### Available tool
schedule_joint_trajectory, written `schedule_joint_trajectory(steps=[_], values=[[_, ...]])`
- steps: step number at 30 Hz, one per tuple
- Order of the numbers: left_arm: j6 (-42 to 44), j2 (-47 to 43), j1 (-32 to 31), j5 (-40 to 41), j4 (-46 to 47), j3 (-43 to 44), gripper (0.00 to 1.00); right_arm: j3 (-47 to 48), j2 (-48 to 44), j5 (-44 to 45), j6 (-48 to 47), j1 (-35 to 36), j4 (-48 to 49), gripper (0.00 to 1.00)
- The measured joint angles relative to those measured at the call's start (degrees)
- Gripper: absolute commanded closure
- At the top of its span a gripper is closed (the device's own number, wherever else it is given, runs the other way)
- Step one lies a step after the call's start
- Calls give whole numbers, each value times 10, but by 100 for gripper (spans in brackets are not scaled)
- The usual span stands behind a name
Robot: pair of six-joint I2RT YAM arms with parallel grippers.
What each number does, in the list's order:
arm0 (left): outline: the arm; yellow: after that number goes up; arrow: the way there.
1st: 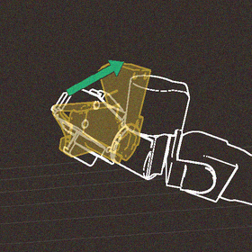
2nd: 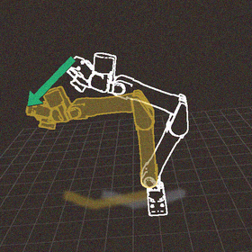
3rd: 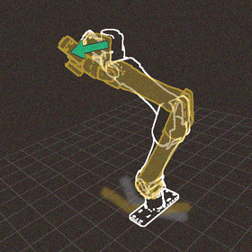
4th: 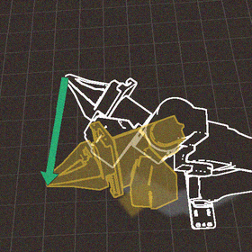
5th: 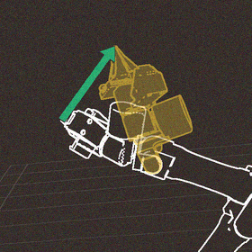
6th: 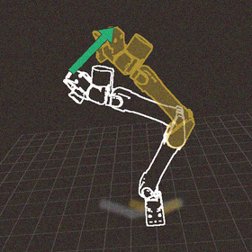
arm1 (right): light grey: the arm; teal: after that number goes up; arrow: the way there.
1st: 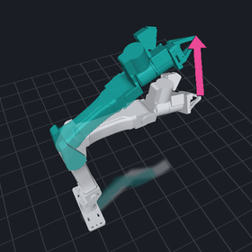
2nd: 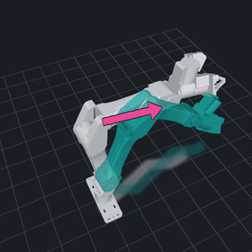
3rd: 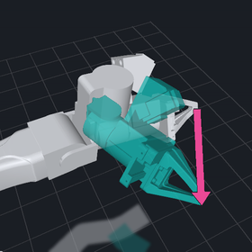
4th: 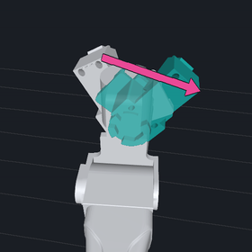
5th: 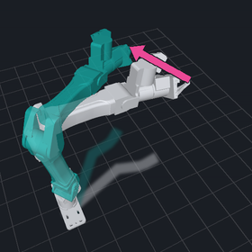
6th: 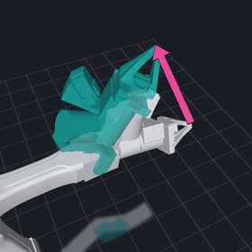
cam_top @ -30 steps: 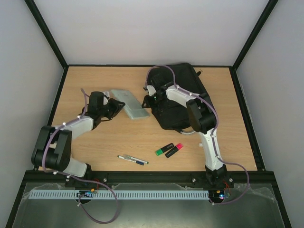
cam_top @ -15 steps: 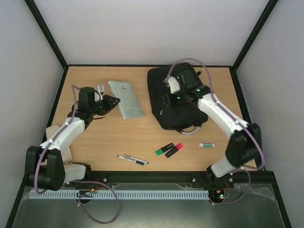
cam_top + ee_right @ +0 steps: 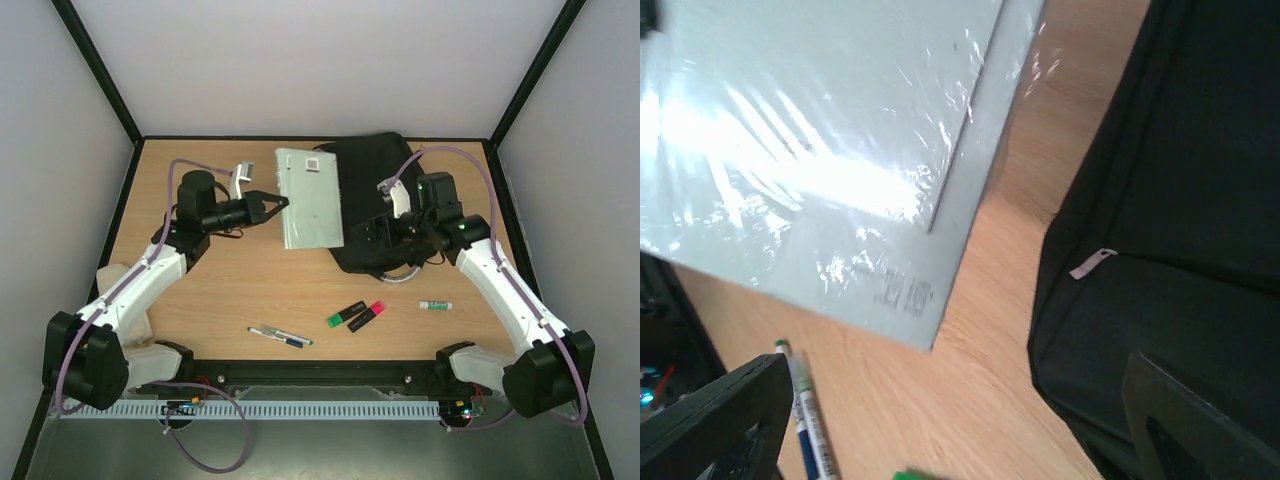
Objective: Pack the student bag
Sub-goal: Place the book in the student bag.
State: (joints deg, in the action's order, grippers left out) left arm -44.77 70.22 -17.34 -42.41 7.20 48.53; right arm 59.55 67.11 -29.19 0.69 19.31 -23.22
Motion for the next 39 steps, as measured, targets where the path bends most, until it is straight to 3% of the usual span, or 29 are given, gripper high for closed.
schedule_joint_trajectory(steps=[11, 21, 24, 29, 39], values=[[-70, 4, -46, -75, 194, 32, 98, 50, 32, -144, 60, -13, 29, 3], [-98, 25, -56, -98, 261, 32, 98, 62, 37, -281, 147, -28, 76, 15], [-100, 31, -56, -97, 272, 32, 98, 62, 33, -308, 195, -50, 101, 23], [-111, 43, -58, -92, 295, 32, 94, 58, 26, -335, 270, -81, 150, 45], [-129, 67, -59, -89, 306, 32, 81, 31, 23, -313, 307, -90, 167, 76]])
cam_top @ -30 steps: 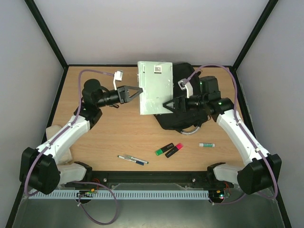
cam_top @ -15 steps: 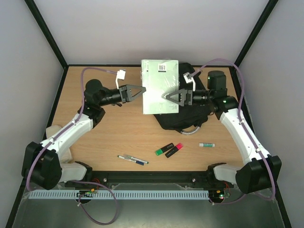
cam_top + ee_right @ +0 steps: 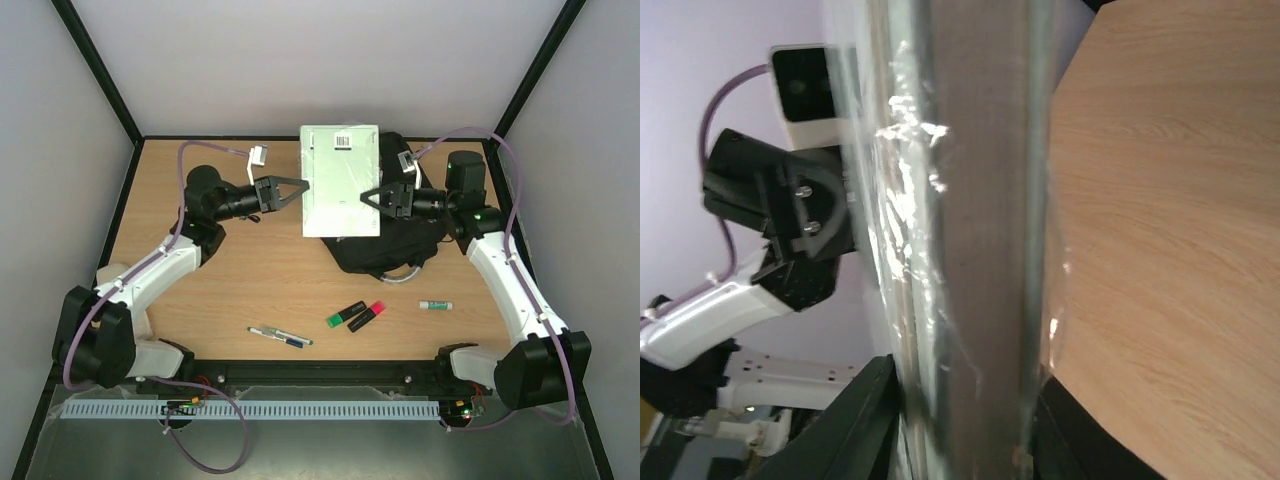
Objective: Pack the student bag
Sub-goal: Place the book in the student bag.
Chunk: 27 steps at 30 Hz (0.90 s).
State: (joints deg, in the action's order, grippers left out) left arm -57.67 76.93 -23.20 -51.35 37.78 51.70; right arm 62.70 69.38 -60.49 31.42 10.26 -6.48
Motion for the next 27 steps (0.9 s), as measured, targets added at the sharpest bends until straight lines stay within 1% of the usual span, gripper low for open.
schedule_joint_trajectory(steps=[2, 3, 4, 5, 6, 8, 9, 12, 16, 18, 21, 23, 25, 27], values=[[2, 4, 0, 7, -9, 0, 78, 0, -1, -6, 0, -1, 4, 80], [5, 9, 1, 13, -17, 0, 75, 0, -2, -8, 3, 0, 7, 82], [8, 15, 1, 15, -20, 0, 70, -1, -5, -5, 1, 0, 8, 84], [12, 19, 1, 17, -23, 0, 62, -1, -6, -3, 1, 0, 7, 89], [15, 26, 0, 23, -29, 0, 57, -3, -7, -3, 1, -1, 8, 92], [22, 39, -2, 33, -41, 1, 41, -5, -7, 0, 3, -9, 5, 98], [29, 45, -3, 37, -44, 2, 35, -7, -7, 1, 2, -11, 2, 99], [36, 65, -3, 47, -56, 11, 26, -14, -7, 2, 0, -43, -9, 99], [55, 85, -3, 64, -80, 14, 21, -15, -7, 10, -27, -112, -40, 99], [74, 91, -6, 77, -107, 20, 18, -16, -7, 19, -56, -159, -64, 99], [114, 102, -21, 108, -162, 43, 18, -28, -12, 50, -107, -225, -96, 99], [148, 114, -46, 133, -202, 67, 18, -60, -27, 79, -135, -275, -102, 99], [202, 134, -88, 175, -265, 113, 19, -99, -48, 108, -150, -315, -103, 99], [249, 156, -124, 216, -309, 155, 20, -136, -69, 140, -163, -341, -101, 99]])
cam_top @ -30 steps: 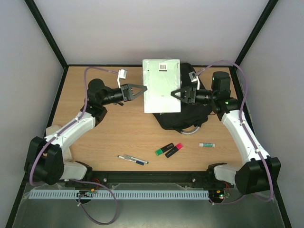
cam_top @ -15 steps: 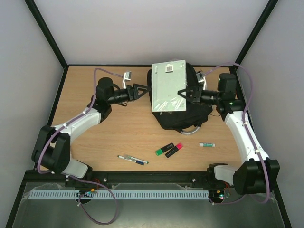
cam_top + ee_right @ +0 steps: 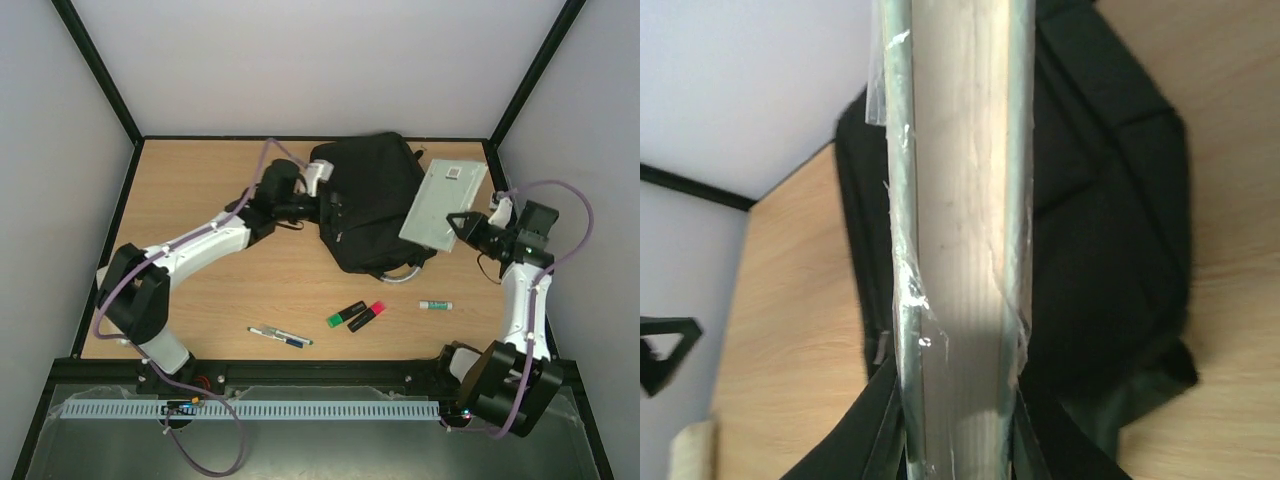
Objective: Pack the student bag
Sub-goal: Place the book in the student bag.
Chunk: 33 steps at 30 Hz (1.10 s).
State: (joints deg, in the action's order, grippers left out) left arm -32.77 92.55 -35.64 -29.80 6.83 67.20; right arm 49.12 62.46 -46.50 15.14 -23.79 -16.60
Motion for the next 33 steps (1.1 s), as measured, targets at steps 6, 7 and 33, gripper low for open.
schedule_joint_trajectory(steps=[6, 7, 33], values=[[155, 66, -105, 139, -118, 93, 21, -52, -66, 71, -35, -13, -2, 99], [177, 79, -118, 158, -136, 106, 21, -53, -77, 76, -39, -13, -1, 99], [430, 307, -227, 368, -321, 306, 40, -60, -129, 146, -59, -13, 10, 99]])
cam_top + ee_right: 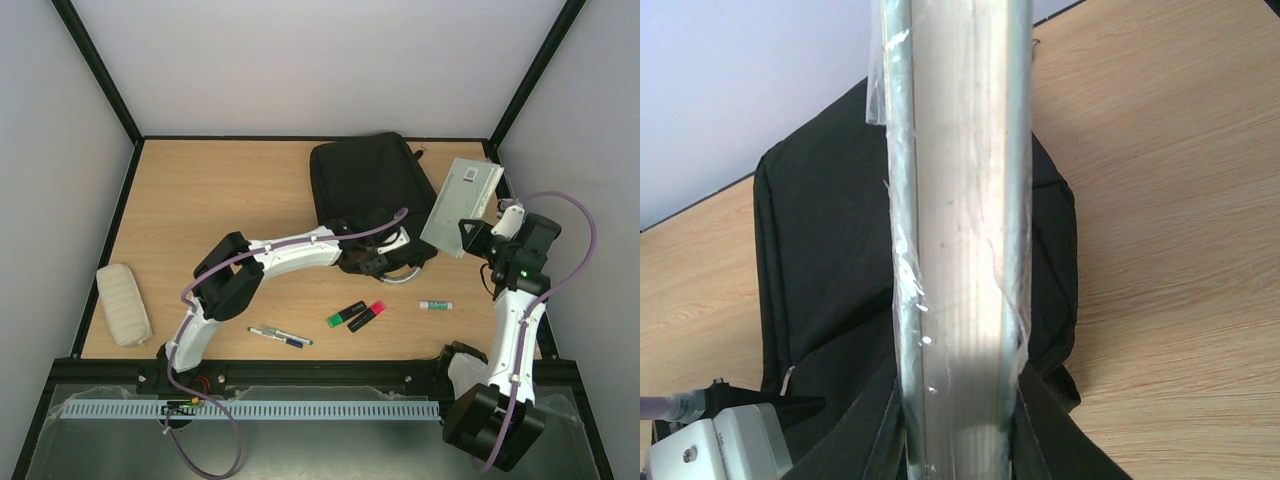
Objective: Pack the student bag
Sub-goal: Place the book in the student bag.
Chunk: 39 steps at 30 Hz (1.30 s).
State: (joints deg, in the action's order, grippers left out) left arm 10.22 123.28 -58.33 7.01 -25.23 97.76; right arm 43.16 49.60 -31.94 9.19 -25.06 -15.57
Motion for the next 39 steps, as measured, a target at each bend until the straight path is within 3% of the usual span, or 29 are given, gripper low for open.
schedule_joint_trajectory(steps=[5, 13, 19, 23, 28, 31, 39], values=[[9, 12, 0, -2, 1, 10, 55, -5, 0, 0, 0, -1, 3, 99], [5, 24, 2, -21, 0, 19, 96, -9, 0, -1, 1, -1, 5, 99], [-7, 28, 5, -9, 1, 25, 98, -10, 0, -3, 7, -1, 10, 99], [-20, 16, 6, 3, 3, 21, 97, 38, 4, -19, 0, -1, -41, 99], [-49, -44, 26, 8, 11, -2, 98, 143, 8, -86, -9, -1, -104, 99], [-76, -89, 58, 5, 16, -10, 98, 158, -3, -155, 2, 2, -108, 99], [-146, -172, 150, -36, 32, -53, 98, 158, 18, -257, -40, 126, -239, 99]])
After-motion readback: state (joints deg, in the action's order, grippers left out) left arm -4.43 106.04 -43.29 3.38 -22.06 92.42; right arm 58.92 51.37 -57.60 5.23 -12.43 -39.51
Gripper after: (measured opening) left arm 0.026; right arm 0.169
